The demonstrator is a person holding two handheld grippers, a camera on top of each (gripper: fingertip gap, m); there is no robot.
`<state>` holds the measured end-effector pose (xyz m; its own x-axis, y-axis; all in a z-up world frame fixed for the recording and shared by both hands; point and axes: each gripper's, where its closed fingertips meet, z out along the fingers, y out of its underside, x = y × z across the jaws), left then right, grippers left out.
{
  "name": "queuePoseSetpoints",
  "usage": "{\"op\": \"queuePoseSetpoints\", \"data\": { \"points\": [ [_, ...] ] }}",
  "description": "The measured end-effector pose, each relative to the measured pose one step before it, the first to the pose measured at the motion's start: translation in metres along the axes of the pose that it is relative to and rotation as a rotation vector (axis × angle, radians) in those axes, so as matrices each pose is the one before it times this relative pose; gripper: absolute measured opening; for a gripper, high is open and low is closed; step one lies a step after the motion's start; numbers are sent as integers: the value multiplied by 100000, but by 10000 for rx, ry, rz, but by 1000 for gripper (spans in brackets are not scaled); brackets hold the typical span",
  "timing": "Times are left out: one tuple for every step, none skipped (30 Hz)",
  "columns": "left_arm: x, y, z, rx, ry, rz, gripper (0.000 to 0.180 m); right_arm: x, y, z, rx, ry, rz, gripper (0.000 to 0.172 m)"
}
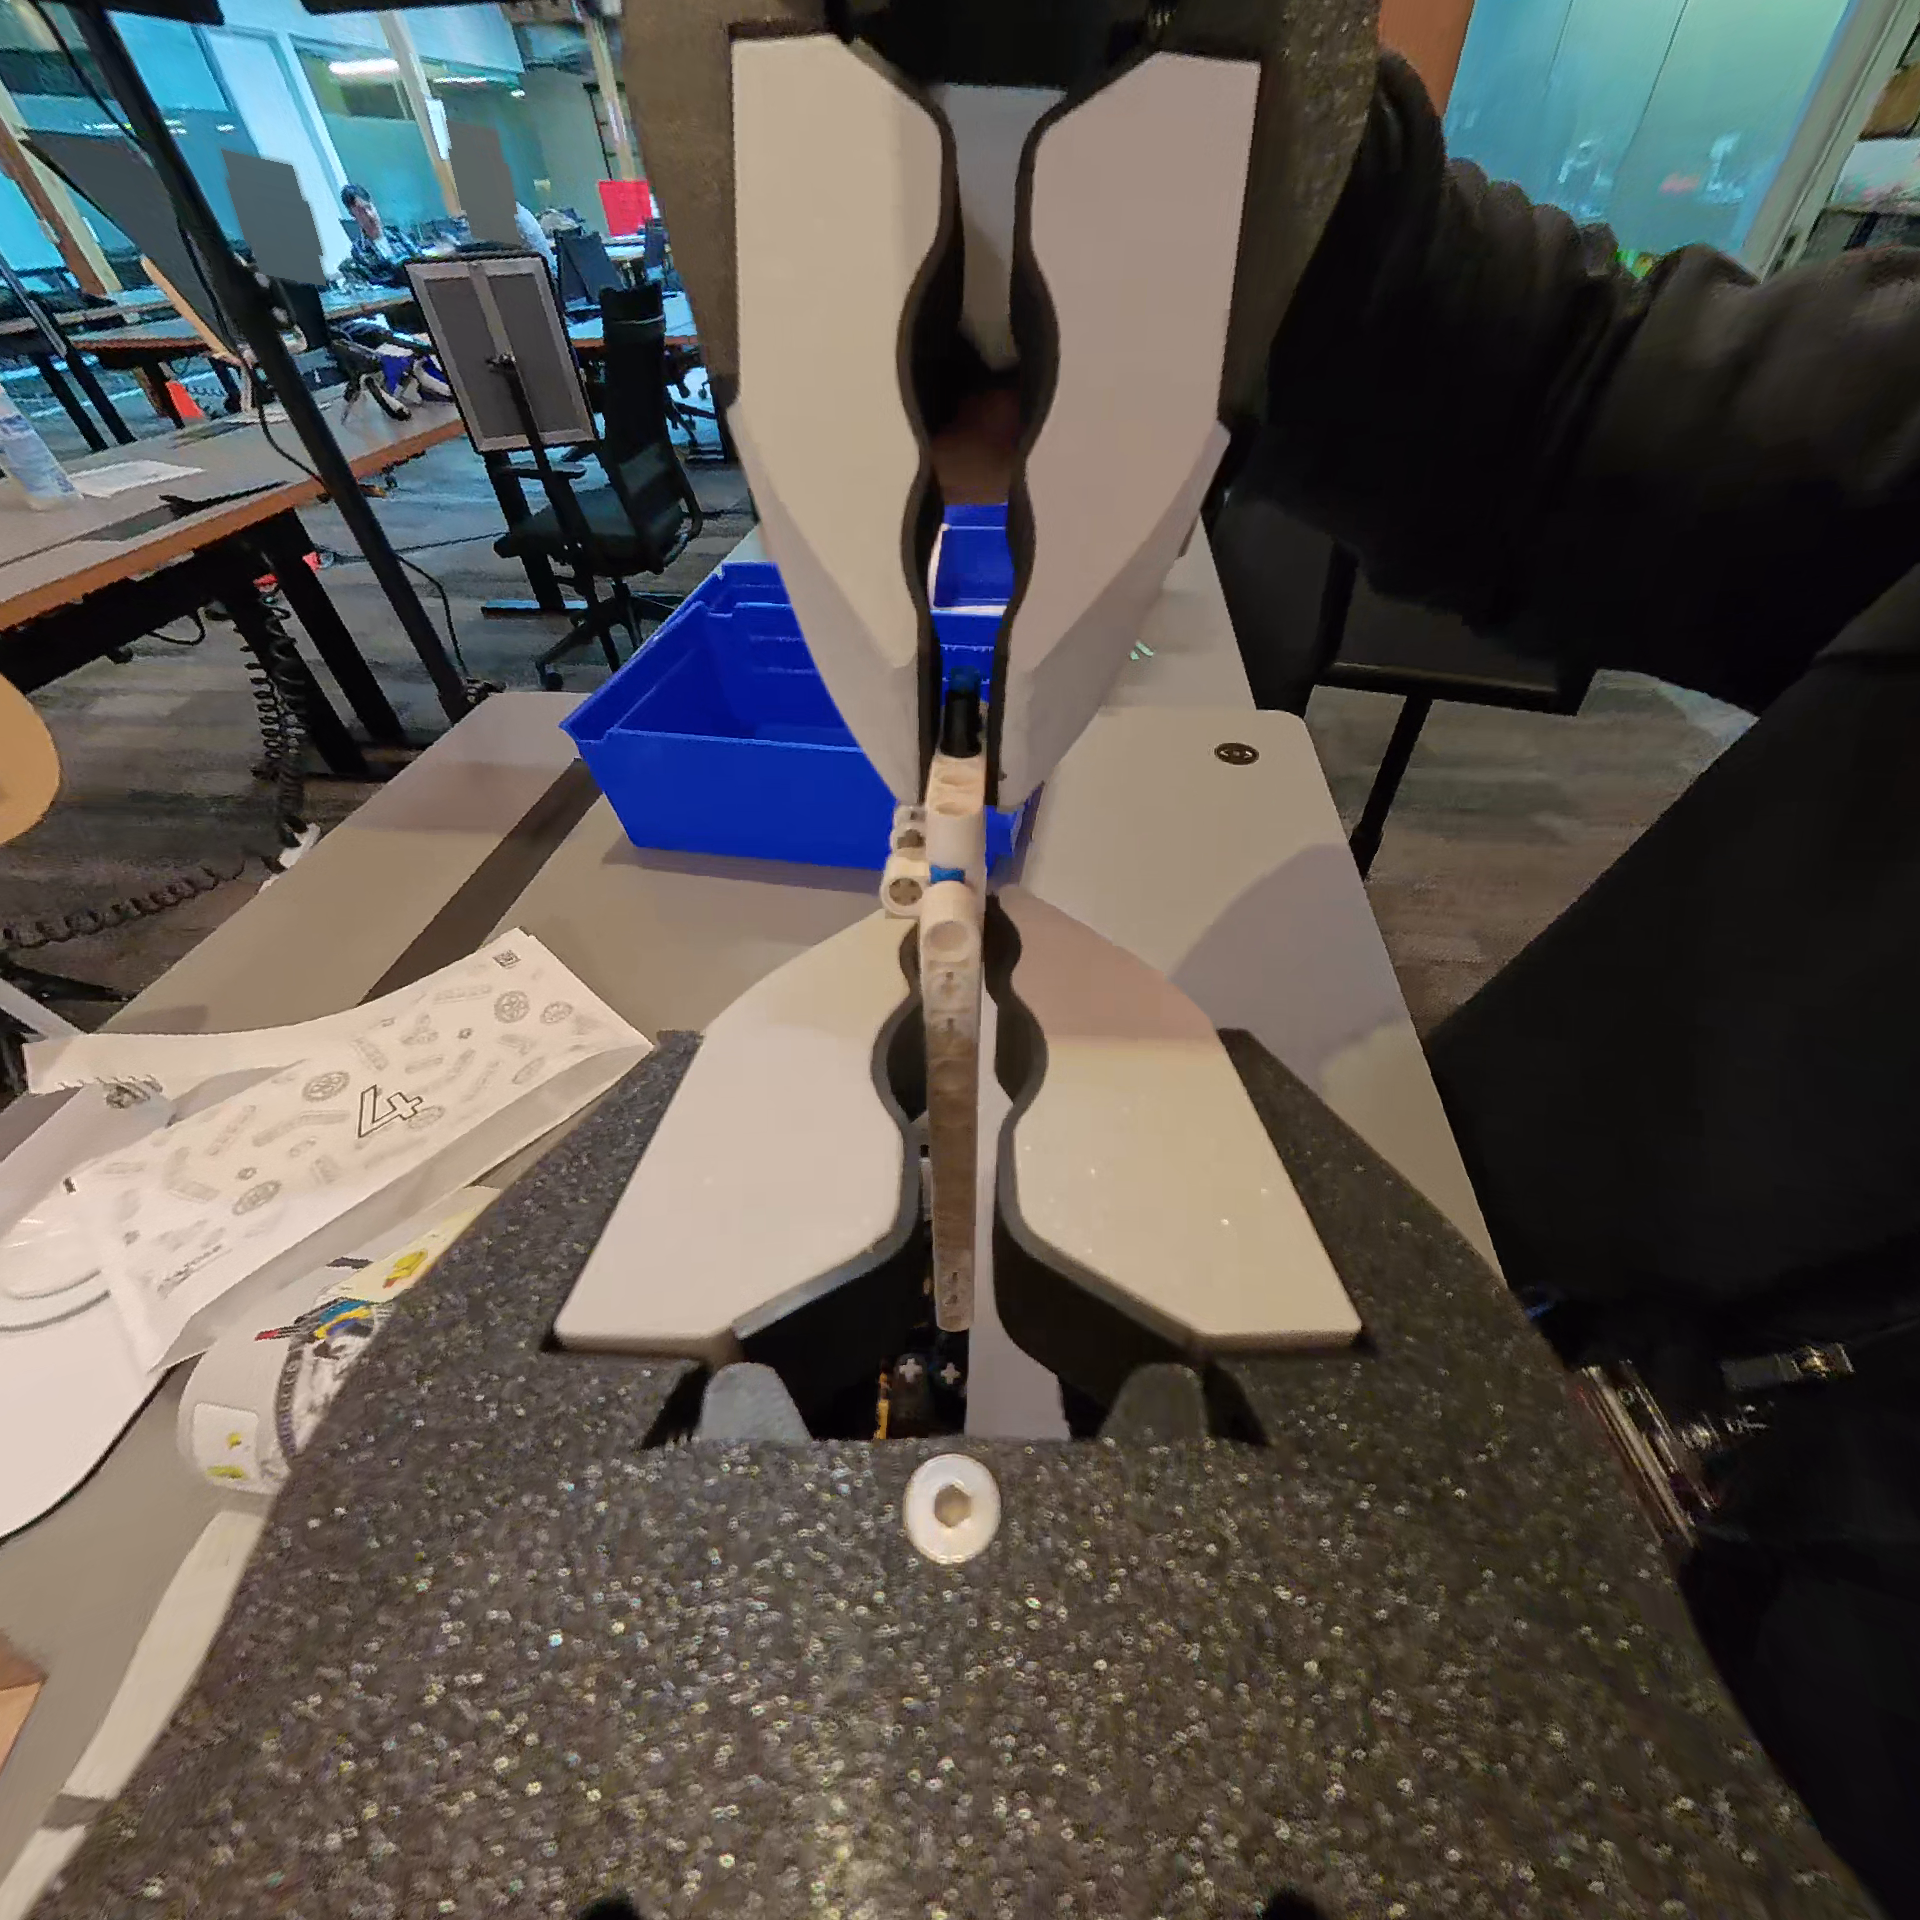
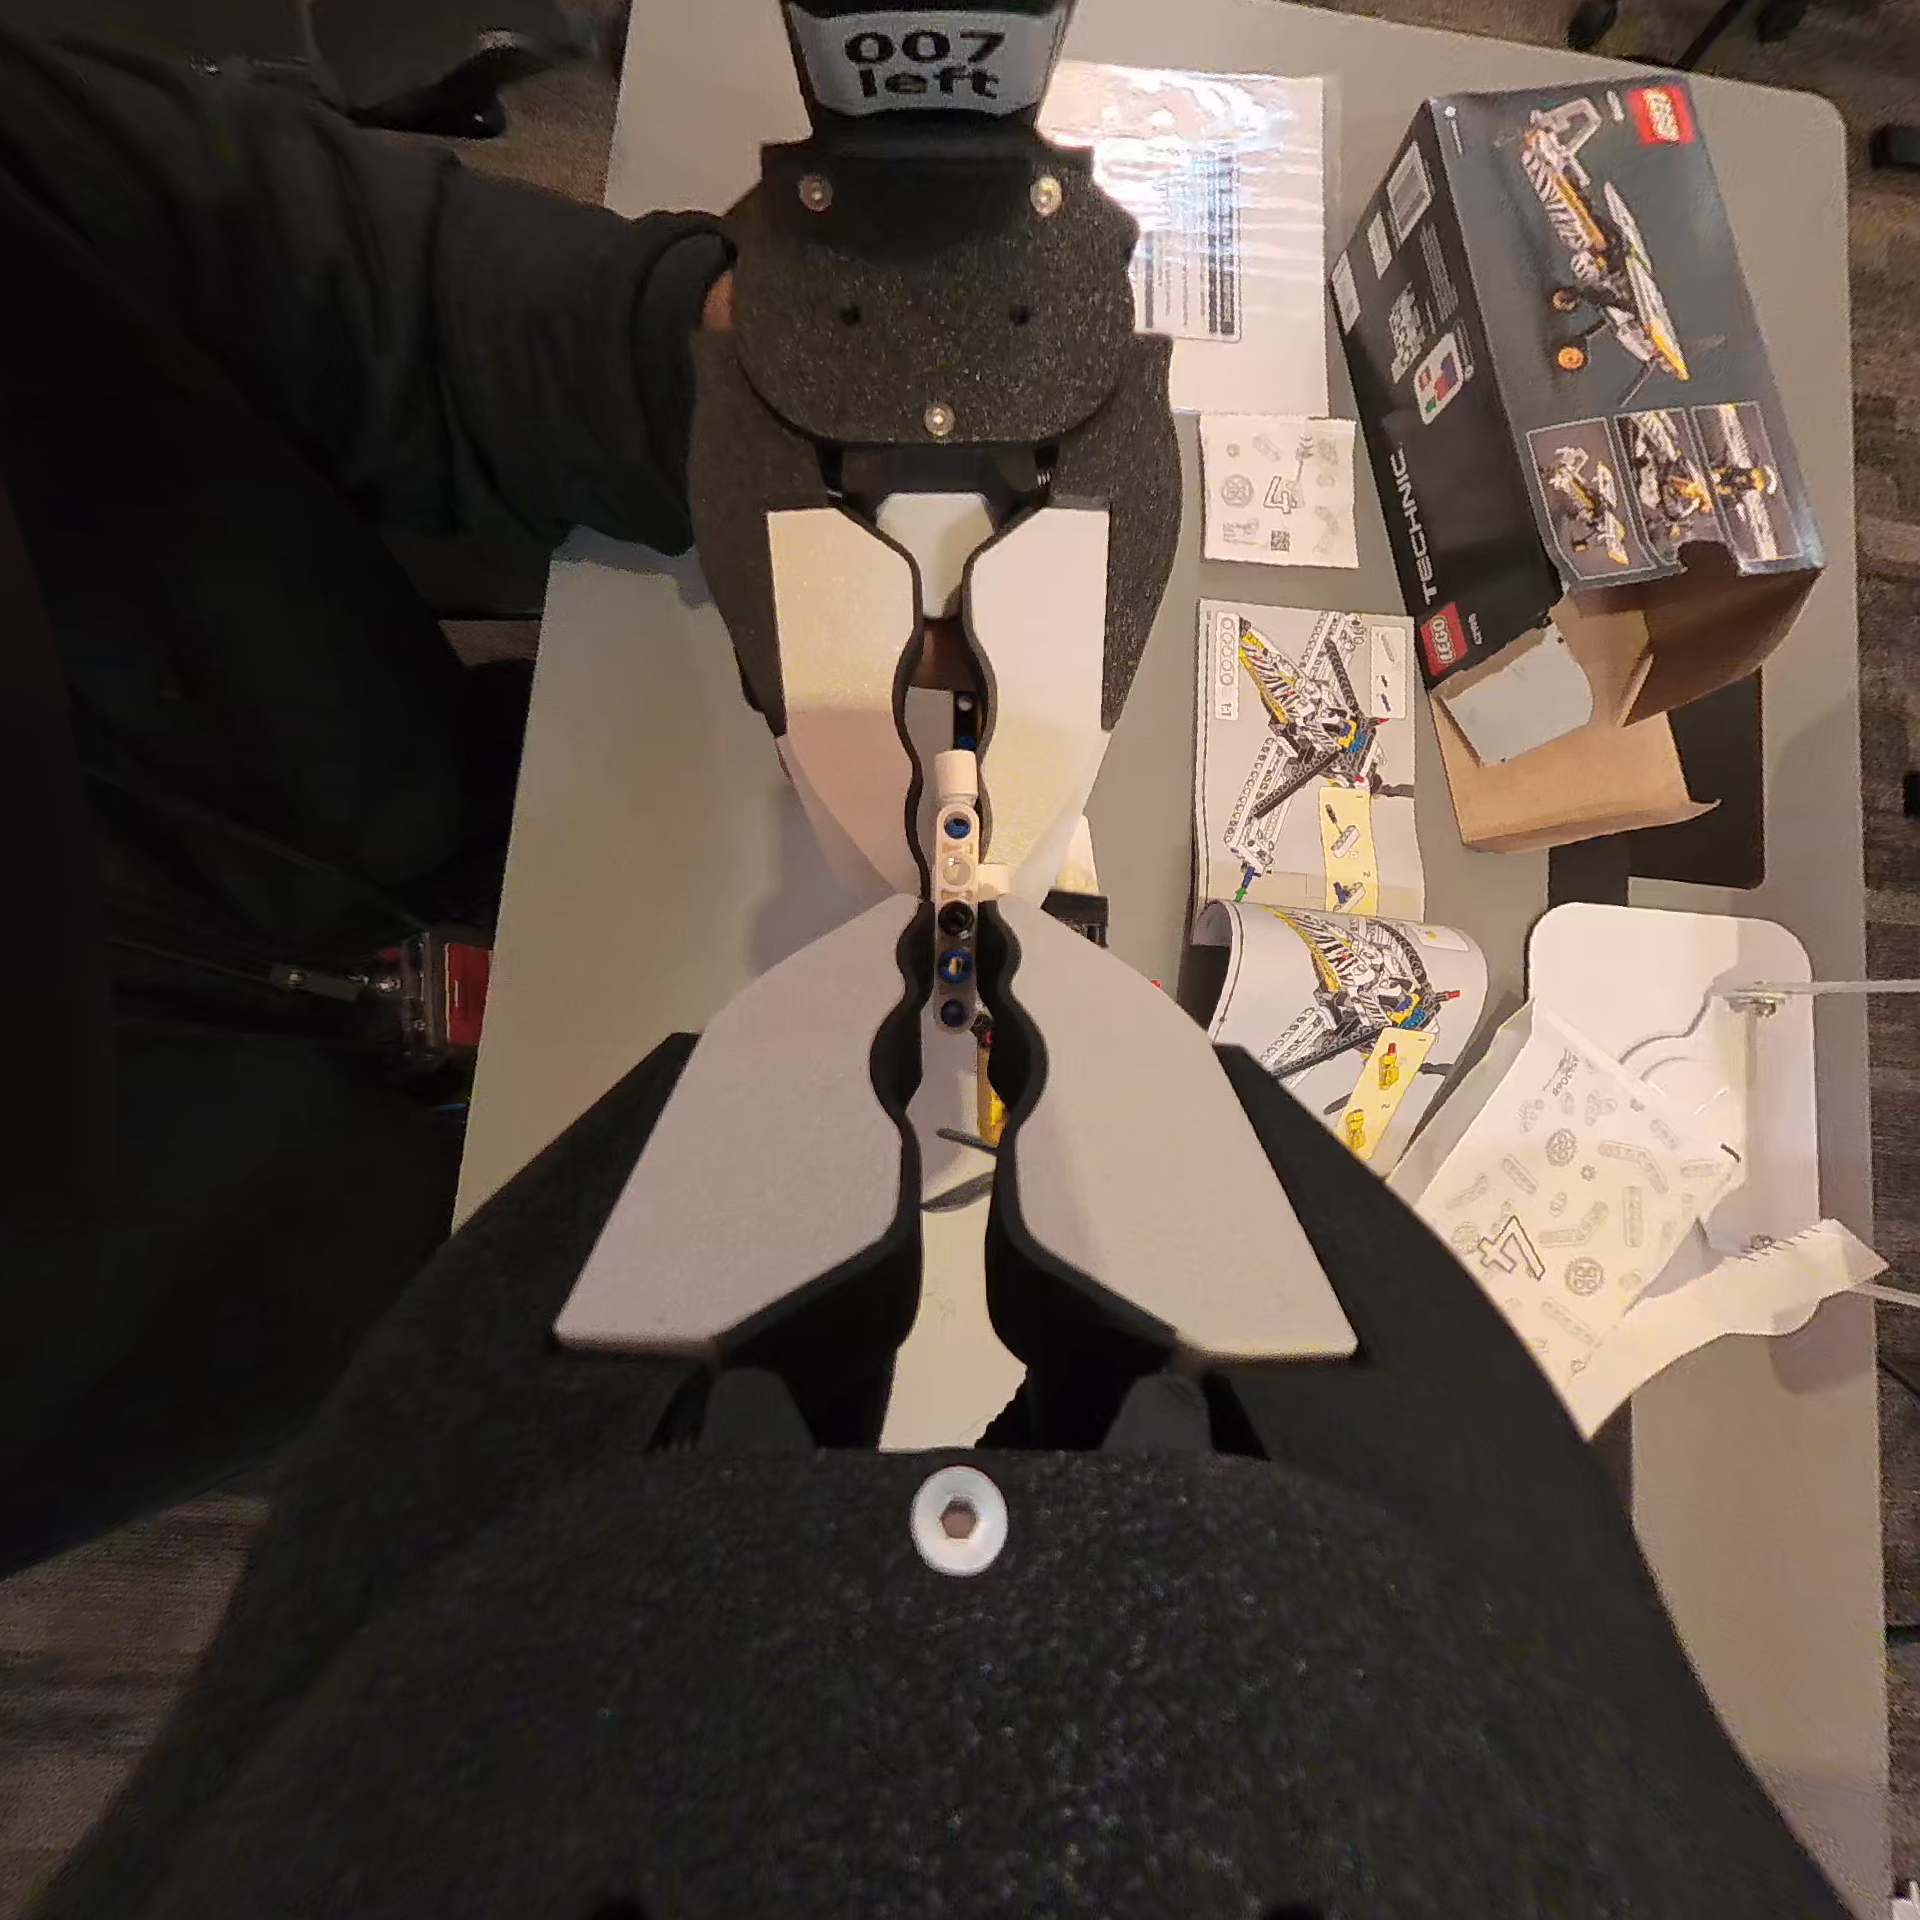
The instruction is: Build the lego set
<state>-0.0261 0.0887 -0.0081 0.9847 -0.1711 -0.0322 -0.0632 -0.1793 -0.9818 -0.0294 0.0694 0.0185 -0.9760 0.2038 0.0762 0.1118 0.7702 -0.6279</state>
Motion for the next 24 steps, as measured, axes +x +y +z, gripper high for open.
{"op": "queuePoseSetpoints", "data": {
  "points": [
    [-111, 235, 125, 27, -3, -64, 7, 97, 207, 159, 18, 31, 62, 7],
    [-131, -52, -30, 201, -1, -90, 7, 105, 21, 57, 153, 17, 80, 8],
    [-186, 4, -45, 109, -21, -127, 8, 157, -37, 22, 168, 27, 107, 8],
    [-140, -7, -49, 106, -7, -83, 8, 149, -31, 37, 137, 21, 93, 8],
    [-65, 0, -74, 93, 15, -3, 8, 113, -61, 54, 119, -8, 71, 8],
    [38, 0, -78, 67, 72, 38, 8, 27, -68, 47, 79, -49, 41, 8],
    [58, -6, -103, 57, 58, 33, 9, -20, -74, 54, 35, -47, 0, 8],
    [-44, -4, -125, 66, -25, 33, 9, -11, -80, 48, -4, -9, -32, 8],
    [-58, 35, -179, 54, -45, 43, 10, 9, -71, 55, -37, 13, -50, 8],
    [-57, 103, -215, -15, -28, 39, 10, 31, -61, 53, -49, 10, -45, 8],
    [-33, 189, -273, -80, -12, 22, 10, 13, -67, 49, -29, -7, -28, 8],
    [-91, 196, -303, -107, -32, -4, 10, 23, -72, 57, -5, -8, -7, 7],
    [-94, 116, -337, -51, -32, -12, 11, 21, -64, 44, 7, -6, -5, 7],
    [5, 61, -330, 4, 30, 13, 11, -2, -47, 39, 7, -7, -12, 7],
    [58, 105, -306, -2, 70, 35, 12, -33, -50, 40, 7, -11, -20, 7],
    [-42, 203, -266, -63, 7, 61, 12, -64, -44, 34, 4, -23, -26, 7],
    [-181, 198, -274, -75, -86, 114, 14, -46, -57, 33, 3, -8, -24, 7],
    [-145, 172, -271, -61, -50, 157, 16, -36, -51, 41, 4, 2, -21, 7],
    [-43, 87, -284, -3, 18, 122, 16, -5, -40, 39, -7, 9, -10, 7],
    [-22, -70, -299, 82, 51, 94, 17, 6, -38, 26, -14, 15, -14, 7],
    [21, -227, -309, 185, 70, 102, 17, 18, -30, 20, -16, 20, -7, 8],
    [13, -365, -288, 287, 46, 89, 17, 14, -31, 32, -10, 17, -6, 8],
    [32, -464, -247, 342, 34, 83, 18, -15, -48, 41, -1, 6, -18, 8],
    [55, -478, -169, 336, 40, 56, 18, -31, -60, 33, 10, -7, -28, 8]
  ]
}}
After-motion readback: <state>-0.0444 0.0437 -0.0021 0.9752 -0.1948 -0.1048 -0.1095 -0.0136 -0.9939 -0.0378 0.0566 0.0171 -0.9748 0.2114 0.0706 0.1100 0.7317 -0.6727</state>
